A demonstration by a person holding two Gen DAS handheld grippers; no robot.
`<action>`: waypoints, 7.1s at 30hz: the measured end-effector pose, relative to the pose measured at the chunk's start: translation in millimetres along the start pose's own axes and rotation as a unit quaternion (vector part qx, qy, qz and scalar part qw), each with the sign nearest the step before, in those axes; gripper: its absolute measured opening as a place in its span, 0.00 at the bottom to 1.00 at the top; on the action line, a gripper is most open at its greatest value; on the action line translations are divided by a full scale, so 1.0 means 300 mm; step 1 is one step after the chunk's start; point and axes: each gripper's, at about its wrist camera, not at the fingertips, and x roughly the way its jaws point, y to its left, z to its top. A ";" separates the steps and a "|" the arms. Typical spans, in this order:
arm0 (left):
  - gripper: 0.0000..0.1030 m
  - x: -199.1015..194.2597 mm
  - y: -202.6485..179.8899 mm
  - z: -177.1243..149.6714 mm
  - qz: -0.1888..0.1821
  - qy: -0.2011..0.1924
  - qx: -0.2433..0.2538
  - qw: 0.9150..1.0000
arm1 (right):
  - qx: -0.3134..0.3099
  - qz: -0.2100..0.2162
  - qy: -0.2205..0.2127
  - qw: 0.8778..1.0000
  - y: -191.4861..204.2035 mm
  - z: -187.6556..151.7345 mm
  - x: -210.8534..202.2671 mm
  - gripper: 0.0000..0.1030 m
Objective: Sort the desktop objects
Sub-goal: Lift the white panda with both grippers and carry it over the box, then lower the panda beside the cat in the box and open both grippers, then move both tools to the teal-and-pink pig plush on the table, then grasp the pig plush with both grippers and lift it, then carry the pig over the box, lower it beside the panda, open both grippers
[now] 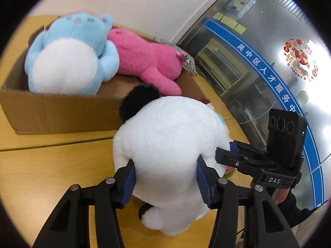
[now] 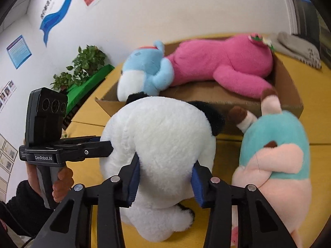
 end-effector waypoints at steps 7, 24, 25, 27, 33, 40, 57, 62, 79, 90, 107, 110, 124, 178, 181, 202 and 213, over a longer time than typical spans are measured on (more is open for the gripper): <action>0.48 -0.108 -0.154 0.214 0.025 -0.057 0.072 0.995 | -0.045 0.008 -0.078 0.996 0.059 0.171 -0.163 0.45; 0.48 0.239 0.034 0.537 0.089 0.024 0.049 0.995 | -0.010 -0.003 -0.004 1.000 -0.251 0.544 0.169 0.44; 0.48 0.263 0.048 0.534 0.093 0.032 0.047 0.994 | -0.011 -0.004 0.005 1.000 -0.258 0.533 0.183 0.44; 0.48 0.295 0.069 0.526 0.099 0.043 0.041 0.993 | -0.015 -0.009 0.028 0.999 -0.262 0.518 0.209 0.44; 0.50 0.313 0.103 0.512 0.104 0.056 0.030 0.993 | -0.027 -0.029 0.047 0.998 -0.226 0.506 0.225 0.44; 0.52 0.302 0.121 0.515 0.092 0.052 0.025 0.994 | -0.037 -0.035 0.021 0.998 -0.225 0.481 0.216 0.64; 0.55 0.226 -0.009 0.533 0.130 0.060 0.051 0.988 | 0.051 0.079 0.096 0.991 -0.291 0.530 0.208 0.42; 0.56 0.339 0.089 0.504 0.146 0.096 0.017 0.984 | 0.063 0.051 0.152 0.985 -0.305 0.507 0.334 0.48; 0.68 0.284 0.069 0.472 0.124 0.076 0.034 0.989 | -0.038 -0.010 0.044 0.998 -0.161 0.557 0.309 0.47; 0.75 0.231 0.013 0.491 0.118 0.031 0.073 0.990 | 0.002 -0.003 0.029 1.000 -0.200 0.530 0.246 0.65; 0.75 0.085 0.146 0.260 0.171 0.067 0.047 0.982 | 0.019 -0.097 0.130 0.987 -0.314 0.240 0.137 0.78; 0.75 0.075 0.129 0.238 0.174 0.068 0.045 0.981 | 0.017 -0.103 0.133 0.986 -0.297 0.222 0.129 0.79; 0.77 -0.013 -0.107 0.126 0.083 0.035 0.011 0.996 | -0.036 -0.053 0.019 0.998 -0.120 -0.001 -0.315 1.00; 0.78 0.488 -0.265 -0.006 -0.060 0.112 -0.051 0.991 | 0.019 -0.071 0.043 0.996 -0.131 -0.402 -0.246 0.73; 0.73 0.455 -0.295 0.011 -0.053 0.112 -0.037 0.992 | 0.017 -0.064 0.034 0.997 -0.126 -0.403 -0.252 0.71; 0.68 0.265 -0.537 0.636 0.032 -0.042 0.111 0.992 | -0.109 -0.006 -0.150 0.983 -0.174 0.154 -0.348 0.70; 0.68 0.643 -0.342 0.689 0.095 0.059 0.086 0.990 | -0.064 0.061 -0.066 0.994 -0.498 0.210 -0.001 0.70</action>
